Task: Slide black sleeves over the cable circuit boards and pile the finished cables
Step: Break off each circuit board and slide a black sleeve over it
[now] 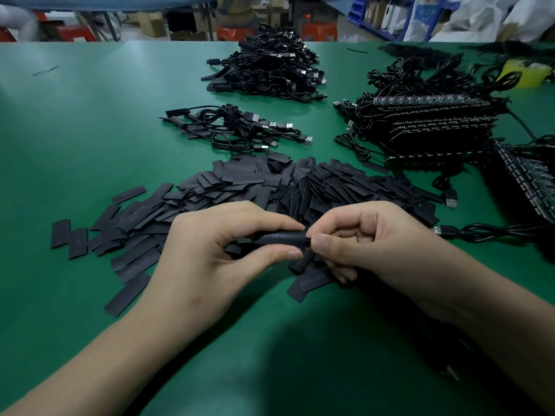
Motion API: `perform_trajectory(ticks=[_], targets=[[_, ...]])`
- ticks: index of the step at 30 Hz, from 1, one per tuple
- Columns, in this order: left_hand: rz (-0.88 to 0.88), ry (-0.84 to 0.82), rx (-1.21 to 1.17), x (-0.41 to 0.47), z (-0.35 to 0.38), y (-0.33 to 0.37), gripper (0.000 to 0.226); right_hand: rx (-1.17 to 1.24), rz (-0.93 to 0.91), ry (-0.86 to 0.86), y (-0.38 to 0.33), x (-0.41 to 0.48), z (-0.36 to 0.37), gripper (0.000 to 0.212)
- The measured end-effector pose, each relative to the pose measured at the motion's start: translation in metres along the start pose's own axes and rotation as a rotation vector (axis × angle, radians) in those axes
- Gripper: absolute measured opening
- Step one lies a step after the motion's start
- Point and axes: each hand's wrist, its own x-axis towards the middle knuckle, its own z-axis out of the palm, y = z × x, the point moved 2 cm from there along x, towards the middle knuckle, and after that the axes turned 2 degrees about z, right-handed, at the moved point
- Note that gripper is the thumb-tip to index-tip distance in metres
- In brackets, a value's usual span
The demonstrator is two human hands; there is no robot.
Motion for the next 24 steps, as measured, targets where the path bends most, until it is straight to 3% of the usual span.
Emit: perform_trajectory(ticks=[18,22,24], targets=[[0.012,0.034,0.076,-0.0003,0.0018,0.0024,0.020,-0.006,-0.006,-0.011,0.0034,0.0019,-0.0011,0.008],[-0.057,0.146,0.060,-0.0006,0.0011,0.0013,0.033,0.010,-0.030,0.028,0.0034,0.0029,0.0007,0.009],[-0.171,0.246,-0.035,-0.0009,-0.0023,-0.0030,0.036,0.031,-0.044,0.064,0.0032,0.0034,0.0006,0.010]])
